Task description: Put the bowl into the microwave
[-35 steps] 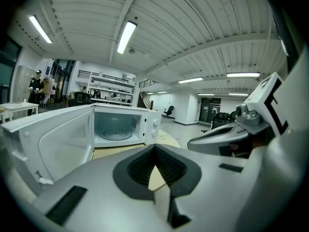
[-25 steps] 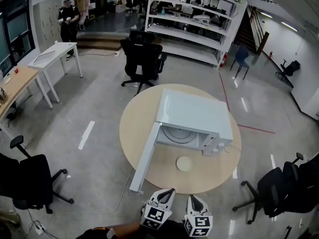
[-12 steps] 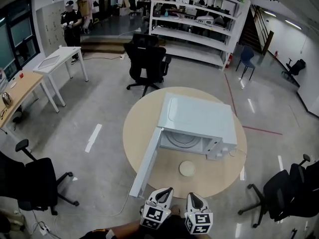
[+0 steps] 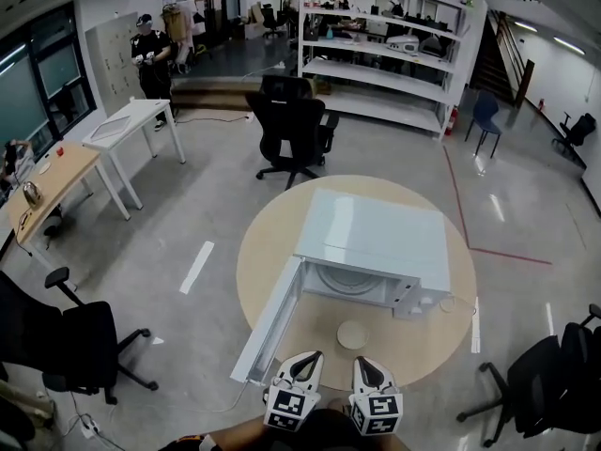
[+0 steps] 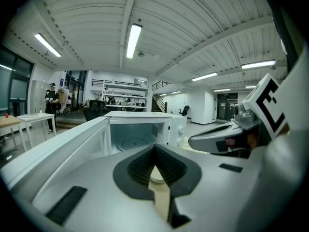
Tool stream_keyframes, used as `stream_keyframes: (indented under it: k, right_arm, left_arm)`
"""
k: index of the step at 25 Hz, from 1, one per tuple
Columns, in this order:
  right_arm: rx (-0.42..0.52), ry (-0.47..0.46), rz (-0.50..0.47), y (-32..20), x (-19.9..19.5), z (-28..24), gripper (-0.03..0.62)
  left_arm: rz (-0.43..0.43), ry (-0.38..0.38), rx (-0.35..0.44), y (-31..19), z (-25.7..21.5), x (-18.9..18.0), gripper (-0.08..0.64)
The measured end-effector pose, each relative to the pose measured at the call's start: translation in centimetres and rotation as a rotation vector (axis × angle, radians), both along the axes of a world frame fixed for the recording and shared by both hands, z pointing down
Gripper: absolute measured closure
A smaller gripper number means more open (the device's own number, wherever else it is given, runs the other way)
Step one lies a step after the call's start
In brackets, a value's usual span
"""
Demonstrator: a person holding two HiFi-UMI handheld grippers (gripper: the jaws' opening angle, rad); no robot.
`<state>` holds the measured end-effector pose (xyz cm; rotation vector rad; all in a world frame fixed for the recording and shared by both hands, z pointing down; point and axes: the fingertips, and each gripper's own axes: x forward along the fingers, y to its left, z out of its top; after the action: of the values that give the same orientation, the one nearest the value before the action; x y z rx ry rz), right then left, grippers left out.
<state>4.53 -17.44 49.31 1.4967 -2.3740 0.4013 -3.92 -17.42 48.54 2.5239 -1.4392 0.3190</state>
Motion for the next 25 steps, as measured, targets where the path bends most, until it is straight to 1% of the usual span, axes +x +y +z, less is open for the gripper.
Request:
stream_keyframes:
  k: [9,14,18,21,25]
  right_arm:
    - [0.011,-0.05,-0.062,-4.2,3.2,-0.1,0.576]
    - [0.009,-0.085,-0.084,-6.0,5.6,0.3,0.577]
    - [0.003,-0.11,-0.102,-6.4,7.5,0.9,0.577]
    - [0.013,-0.12,-0.111,-7.2,8.8,1.6,0.577]
    - [0.011,-0.117,-0.092,-8.4,10.4,2.8,0.576]
  left_arm:
    - [-0.092,-0.022,0.002,-3.8,-0.2,2.5,0.514]
    - [-0.137,-0.049,-0.019,-5.1,0.1,4.2,0.514]
    - [-0.158,-0.077,-0.024,-5.2,0.2,6.0,0.514]
    - [-0.165,-0.095,-0.008,-5.5,0.4,7.2,0.514]
    - [-0.166,-0.103,-0.009,-6.3,1.3,8.0,0.514]
